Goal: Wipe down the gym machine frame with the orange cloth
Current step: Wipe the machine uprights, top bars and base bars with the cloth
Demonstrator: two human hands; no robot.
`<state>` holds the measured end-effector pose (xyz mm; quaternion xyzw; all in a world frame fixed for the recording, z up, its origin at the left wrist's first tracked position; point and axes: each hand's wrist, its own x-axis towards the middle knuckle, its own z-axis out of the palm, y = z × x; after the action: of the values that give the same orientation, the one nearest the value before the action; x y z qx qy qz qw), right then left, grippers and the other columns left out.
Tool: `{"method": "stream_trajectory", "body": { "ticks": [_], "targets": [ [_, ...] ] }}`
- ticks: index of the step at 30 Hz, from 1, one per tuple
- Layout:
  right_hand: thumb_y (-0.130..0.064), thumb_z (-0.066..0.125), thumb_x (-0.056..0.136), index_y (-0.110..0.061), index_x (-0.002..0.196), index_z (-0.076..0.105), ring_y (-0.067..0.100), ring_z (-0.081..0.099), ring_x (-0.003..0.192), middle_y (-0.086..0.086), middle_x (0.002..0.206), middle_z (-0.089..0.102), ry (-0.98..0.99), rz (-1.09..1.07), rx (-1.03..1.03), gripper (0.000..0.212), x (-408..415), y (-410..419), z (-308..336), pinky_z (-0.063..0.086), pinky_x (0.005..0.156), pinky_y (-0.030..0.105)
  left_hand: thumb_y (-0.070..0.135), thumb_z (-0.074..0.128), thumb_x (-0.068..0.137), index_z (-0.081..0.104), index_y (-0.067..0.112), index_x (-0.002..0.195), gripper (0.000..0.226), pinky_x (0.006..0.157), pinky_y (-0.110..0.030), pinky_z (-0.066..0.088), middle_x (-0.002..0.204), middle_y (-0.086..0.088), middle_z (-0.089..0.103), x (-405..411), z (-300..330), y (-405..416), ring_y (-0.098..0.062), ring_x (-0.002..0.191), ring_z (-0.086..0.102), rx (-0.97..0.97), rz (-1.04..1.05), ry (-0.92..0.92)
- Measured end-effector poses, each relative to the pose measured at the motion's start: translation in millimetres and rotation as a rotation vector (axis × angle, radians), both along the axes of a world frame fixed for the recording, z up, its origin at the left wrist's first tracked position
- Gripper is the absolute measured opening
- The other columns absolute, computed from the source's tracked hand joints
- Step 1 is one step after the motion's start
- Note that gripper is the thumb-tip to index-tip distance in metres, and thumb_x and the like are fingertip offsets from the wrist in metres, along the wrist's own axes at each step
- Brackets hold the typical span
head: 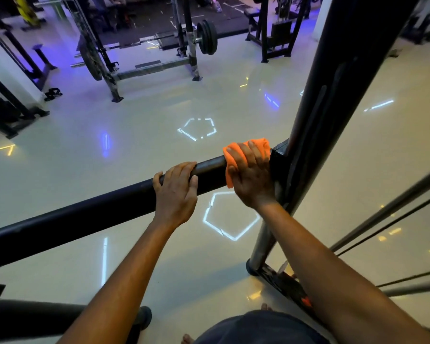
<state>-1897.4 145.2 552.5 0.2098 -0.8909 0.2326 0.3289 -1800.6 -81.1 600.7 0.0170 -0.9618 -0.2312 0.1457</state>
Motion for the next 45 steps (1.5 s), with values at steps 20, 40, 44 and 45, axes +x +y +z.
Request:
{"method": "stream_trajectory", "body": {
  "ticks": [20, 40, 44, 45],
  "targets": [
    [-0.028, 0.043, 0.118, -0.015, 0.166, 0.044, 0.032, 0.021, 0.167, 0.011, 0.176, 0.033, -0.091, -0.025, -0.141, 0.049, 42, -10, -14, 0.033, 0.127, 0.06, 0.037, 0.044, 0.11, 0.05, 0.031, 0.151, 0.042, 0.123, -0.054, 0.019, 0.149, 0.007, 0.055, 0, 2, -8, -0.016, 0.14, 0.045, -0.004, -0.076, 0.008],
    [-0.026, 0.033, 0.113, -0.007, 0.173, 0.012, 0.032, -0.004, 0.169, 0.01, 0.182, 0.009, 0.027, -0.533, 0.303, 0.066, 43, -5, -20, -0.004, 0.136, 0.049, 0.039, 0.044, 0.112, 0.052, 0.024, 0.147, 0.04, 0.105, -0.052, 0.042, 0.143, -0.001, 0.056, -45, 19, -2, -0.028, 0.124, 0.055, -0.064, -0.293, -0.089],
    [-0.034, 0.032, 0.119, -0.012, 0.171, 0.031, 0.036, 0.009, 0.168, 0.01, 0.18, 0.022, -0.047, -0.414, 0.101, 0.056, 31, -27, -2, 0.013, 0.135, 0.054, 0.037, 0.045, 0.112, 0.051, 0.022, 0.149, 0.04, 0.107, -0.051, 0.041, 0.146, -0.002, 0.054, -46, 19, -1, -0.03, 0.127, 0.053, -0.075, -0.298, -0.112],
    [-0.035, 0.033, 0.119, -0.013, 0.169, 0.036, 0.039, 0.008, 0.168, 0.01, 0.179, 0.024, -0.044, -0.403, 0.077, 0.055, 25, -32, 4, 0.014, 0.135, 0.055, 0.036, 0.044, 0.112, 0.05, 0.023, 0.149, 0.041, 0.107, -0.052, 0.041, 0.147, -0.003, 0.053, -49, 20, 0, -0.03, 0.128, 0.053, -0.079, -0.309, -0.121]
  ]
}}
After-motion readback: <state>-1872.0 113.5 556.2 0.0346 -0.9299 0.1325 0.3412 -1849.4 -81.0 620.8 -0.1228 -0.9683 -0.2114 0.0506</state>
